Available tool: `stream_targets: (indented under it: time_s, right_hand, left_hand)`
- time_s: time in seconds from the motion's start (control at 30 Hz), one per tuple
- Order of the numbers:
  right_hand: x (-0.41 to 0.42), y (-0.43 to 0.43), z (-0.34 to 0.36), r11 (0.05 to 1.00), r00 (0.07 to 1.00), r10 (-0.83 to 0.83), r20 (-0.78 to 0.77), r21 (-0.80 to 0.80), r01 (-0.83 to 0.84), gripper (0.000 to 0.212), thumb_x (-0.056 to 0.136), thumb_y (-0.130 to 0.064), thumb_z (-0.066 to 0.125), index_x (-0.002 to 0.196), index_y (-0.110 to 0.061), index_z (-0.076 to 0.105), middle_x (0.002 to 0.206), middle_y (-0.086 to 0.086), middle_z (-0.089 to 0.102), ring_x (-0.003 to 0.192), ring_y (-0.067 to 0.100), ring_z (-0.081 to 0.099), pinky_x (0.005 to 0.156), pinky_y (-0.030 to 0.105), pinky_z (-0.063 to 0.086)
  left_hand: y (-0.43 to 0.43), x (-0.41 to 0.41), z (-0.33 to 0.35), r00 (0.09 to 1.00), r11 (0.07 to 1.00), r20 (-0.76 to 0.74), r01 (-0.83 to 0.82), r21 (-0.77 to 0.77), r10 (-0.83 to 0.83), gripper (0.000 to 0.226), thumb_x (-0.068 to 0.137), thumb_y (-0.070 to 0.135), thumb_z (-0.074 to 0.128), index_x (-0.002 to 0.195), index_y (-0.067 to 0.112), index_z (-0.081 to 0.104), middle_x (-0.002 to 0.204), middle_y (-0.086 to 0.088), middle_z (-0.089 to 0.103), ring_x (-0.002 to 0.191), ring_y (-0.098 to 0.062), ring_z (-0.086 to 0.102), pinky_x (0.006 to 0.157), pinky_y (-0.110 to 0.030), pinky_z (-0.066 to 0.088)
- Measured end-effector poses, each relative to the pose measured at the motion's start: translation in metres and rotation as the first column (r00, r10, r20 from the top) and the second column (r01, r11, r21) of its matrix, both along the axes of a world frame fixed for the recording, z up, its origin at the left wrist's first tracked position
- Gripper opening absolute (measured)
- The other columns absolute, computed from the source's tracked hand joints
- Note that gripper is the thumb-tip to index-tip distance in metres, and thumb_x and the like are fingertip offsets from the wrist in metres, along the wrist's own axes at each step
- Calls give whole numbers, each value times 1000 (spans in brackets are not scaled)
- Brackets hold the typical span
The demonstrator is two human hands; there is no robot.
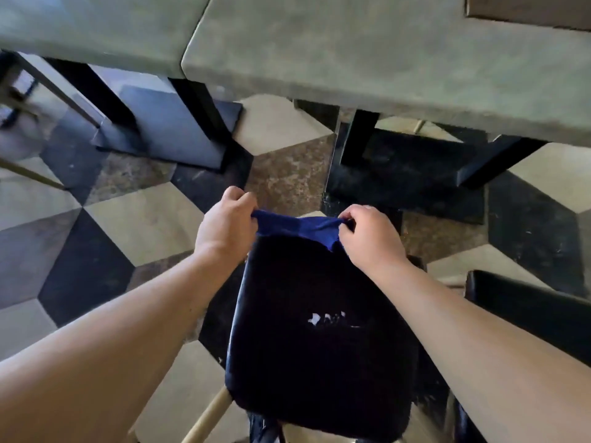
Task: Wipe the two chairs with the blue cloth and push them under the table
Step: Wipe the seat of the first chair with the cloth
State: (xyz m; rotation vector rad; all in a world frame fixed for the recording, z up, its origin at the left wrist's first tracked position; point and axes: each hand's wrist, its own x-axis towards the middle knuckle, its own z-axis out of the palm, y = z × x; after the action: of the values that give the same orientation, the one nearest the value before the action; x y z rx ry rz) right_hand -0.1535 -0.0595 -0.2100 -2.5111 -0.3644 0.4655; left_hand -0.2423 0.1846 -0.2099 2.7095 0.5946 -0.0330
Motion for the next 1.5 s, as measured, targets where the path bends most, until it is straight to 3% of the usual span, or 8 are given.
stream_targets:
  time_s: [0.23, 0.3, 0.37, 0.47, 0.57, 0.7, 1.17, 1.5]
  right_hand:
    - [-59, 10, -92, 876, 914, 406, -19, -275, -395, 24, 87, -41, 59, 95, -22, 72, 99, 1, 65, 100, 28, 56, 84, 42, 50]
    - [-68, 20, -105, 870, 900, 436, 16, -262, -417, 30, 86, -46, 57, 98, -22, 70, 101, 3, 64, 100, 30, 56, 85, 46, 50]
    - [-72, 37, -118, 883, 895, 442, 62, -205, -423, 40, 91, -41, 58, 126, -23, 66, 125, 9, 63, 118, 34, 54, 97, 52, 48]
    - [-73, 72, -139, 841, 845, 530, 64, -162, -516, 62, 102, -40, 50, 160, -32, 31, 167, 11, 30, 153, 39, 23, 124, 58, 19]
    - [-71, 104, -161, 796, 806, 589, 48, -206, -569, 68, 106, -49, 36, 164, -37, 3, 175, 5, 3, 158, 37, -2, 126, 60, 0]
    - [-75, 116, -190, 775, 806, 592, 11, -281, -565, 65, 108, -52, 20, 164, -34, -8, 174, 3, -8, 157, 36, -16, 123, 63, -8]
    - [-41, -7, -205, 837, 878, 476, 54, -334, -433, 65, 106, -54, 22, 165, -31, 8, 175, -2, 1, 160, 28, -5, 127, 51, -7]
    - [-49, -130, -203, 885, 996, 73, 46, -464, -44, 64, 104, -57, 9, 163, -38, -7, 174, -4, -9, 158, 20, -16, 127, 48, -11]
  left_hand:
    - [-16, -69, -107, 972, 991, -218, -110, -75, 92, 21, 93, 21, 65, 114, 19, 65, 120, -6, 56, 108, -36, 55, 77, -44, 49]
    - [-28, -90, -126, 936, 969, -302, -223, -110, 181, 45, 95, 35, 68, 136, 22, 57, 139, -8, 52, 120, -40, 54, 90, -49, 51]
    - [-46, -110, -139, 898, 926, -348, -340, -161, 269, 77, 93, 51, 68, 158, 27, 35, 164, -3, 36, 132, -37, 51, 101, -49, 48]
    - [-76, -137, -156, 882, 905, -360, -385, -180, 304, 103, 88, 72, 60, 168, 31, 10, 176, 1, 13, 147, -32, 39, 115, -48, 38]
    - [-94, -152, -171, 865, 916, -396, -382, -124, 307, 109, 84, 87, 41, 168, 30, 1, 178, 1, -2, 158, -28, 18, 126, -52, 23]
    - [-96, -158, -190, 877, 945, -381, -326, -24, 293, 110, 83, 92, 22, 168, 28, -3, 177, 0, -9, 157, -29, 16, 125, -52, 23]
    - [-107, -161, -205, 898, 944, -295, -328, 50, 327, 104, 86, 82, 36, 167, 22, 13, 176, -7, 10, 144, -40, 35, 112, -57, 37]
    - [-104, -163, -205, 897, 949, -321, -315, 23, 306, 102, 88, 85, 29, 167, 28, -2, 177, -1, -4, 148, -35, 27, 114, -55, 35]
